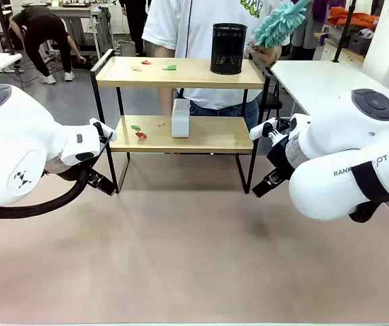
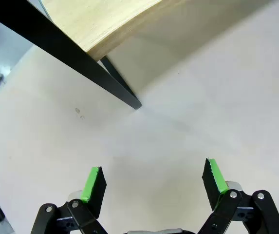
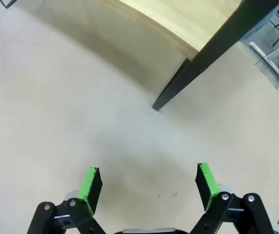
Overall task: Clean the shelf.
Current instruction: Pick up the Duster from the human.
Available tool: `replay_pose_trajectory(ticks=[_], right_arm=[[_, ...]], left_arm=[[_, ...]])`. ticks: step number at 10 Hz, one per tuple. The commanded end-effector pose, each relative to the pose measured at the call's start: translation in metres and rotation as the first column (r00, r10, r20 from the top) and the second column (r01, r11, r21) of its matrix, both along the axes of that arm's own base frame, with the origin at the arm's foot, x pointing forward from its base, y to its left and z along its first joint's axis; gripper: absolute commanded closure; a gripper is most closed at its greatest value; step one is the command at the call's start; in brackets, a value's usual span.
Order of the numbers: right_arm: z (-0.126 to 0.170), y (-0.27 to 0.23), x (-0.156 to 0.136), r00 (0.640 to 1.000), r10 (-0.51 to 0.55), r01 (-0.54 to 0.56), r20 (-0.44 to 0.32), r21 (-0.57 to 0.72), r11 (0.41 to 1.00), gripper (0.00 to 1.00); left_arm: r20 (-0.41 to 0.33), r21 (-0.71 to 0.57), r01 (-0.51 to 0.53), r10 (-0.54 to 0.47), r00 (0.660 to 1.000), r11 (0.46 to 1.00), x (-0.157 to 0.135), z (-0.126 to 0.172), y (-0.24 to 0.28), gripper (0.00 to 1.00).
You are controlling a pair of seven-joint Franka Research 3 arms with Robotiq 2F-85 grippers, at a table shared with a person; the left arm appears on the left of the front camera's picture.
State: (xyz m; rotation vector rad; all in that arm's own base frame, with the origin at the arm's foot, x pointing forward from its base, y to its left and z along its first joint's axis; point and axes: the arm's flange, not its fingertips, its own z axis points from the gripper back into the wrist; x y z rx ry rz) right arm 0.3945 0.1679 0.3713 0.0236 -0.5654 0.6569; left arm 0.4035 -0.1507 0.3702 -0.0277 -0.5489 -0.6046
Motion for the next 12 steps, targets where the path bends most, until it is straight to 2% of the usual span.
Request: replay_pose_trajectory(ticks=[1, 10, 11, 12], right_arm=[[0.0, 0.0, 0.0, 1.0, 0.0, 0.0, 0.0, 0.0, 1.0, 0.0], [0.0, 0.0, 0.0, 1.0, 0.001, -0.001, 0.0, -0.001, 1.0, 0.0], [0.044, -0.012, -0.02, 0.986, 0.033, -0.042, -0.166, -0.05, 0.998, 0.0], [0.089, -0.028, -0.043, 0.987, -0.061, 0.062, -0.148, 0.006, 0.998, 0.0]], left_arm=[[0.0, 0.0, 0.0, 0.0, 1.0, 1.0, 0.0, 0.0, 0.0, 0.0], [0.0, 0.0, 0.0, 0.0, 1.0, 1.0, 0.0, 0.0, 0.0, 0.0], [-0.11, -0.021, 0.154, -0.155, 0.982, 0.988, -0.022, 0.047, 0.011, 0.0], [-0.173, -0.129, 0.199, -0.22, 0.96, 0.972, -0.044, 0.094, 0.031, 0.0]])
